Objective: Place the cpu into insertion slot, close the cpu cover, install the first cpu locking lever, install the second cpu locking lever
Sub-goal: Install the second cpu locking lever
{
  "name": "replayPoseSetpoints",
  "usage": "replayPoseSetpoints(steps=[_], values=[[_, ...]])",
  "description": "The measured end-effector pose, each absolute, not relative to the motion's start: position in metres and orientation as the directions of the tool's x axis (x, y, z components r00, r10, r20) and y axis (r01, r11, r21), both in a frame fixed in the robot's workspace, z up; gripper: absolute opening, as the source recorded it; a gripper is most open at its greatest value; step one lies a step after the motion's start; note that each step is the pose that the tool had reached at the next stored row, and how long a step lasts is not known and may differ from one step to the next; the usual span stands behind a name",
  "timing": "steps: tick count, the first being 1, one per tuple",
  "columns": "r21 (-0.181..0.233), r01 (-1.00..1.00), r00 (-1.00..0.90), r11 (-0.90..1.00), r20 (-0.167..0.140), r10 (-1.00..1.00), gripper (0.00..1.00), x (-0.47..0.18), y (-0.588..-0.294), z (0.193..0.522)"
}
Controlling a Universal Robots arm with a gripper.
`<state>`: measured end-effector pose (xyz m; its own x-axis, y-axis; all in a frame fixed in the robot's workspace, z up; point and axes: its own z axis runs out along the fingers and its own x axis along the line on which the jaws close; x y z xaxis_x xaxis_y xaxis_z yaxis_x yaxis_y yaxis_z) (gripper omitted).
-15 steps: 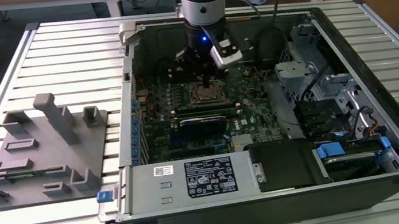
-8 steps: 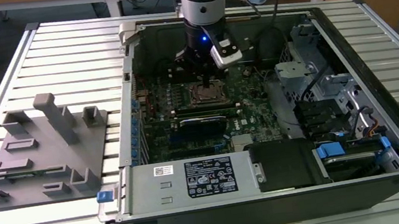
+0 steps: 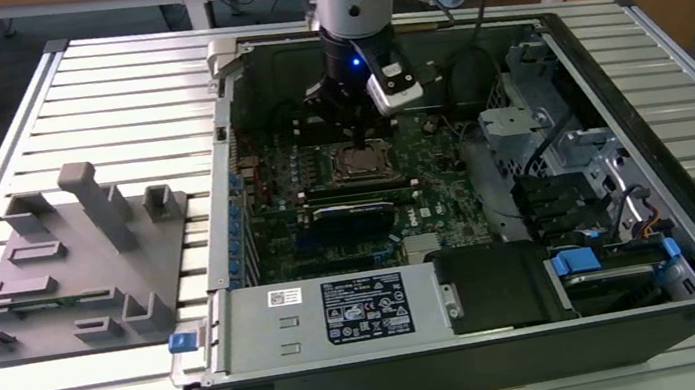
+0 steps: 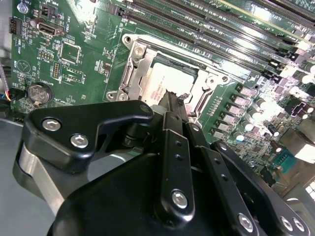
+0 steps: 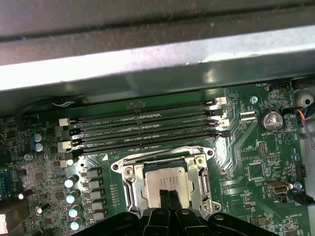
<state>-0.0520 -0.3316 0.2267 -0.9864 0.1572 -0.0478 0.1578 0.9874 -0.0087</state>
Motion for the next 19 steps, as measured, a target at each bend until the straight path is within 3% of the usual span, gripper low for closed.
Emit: replayPoseSetpoints(steps=[19], values=[[-0.009,0.158,-0.986,0.987,-0.048,0.157,0.11,-0.052,-0.363,0.227]])
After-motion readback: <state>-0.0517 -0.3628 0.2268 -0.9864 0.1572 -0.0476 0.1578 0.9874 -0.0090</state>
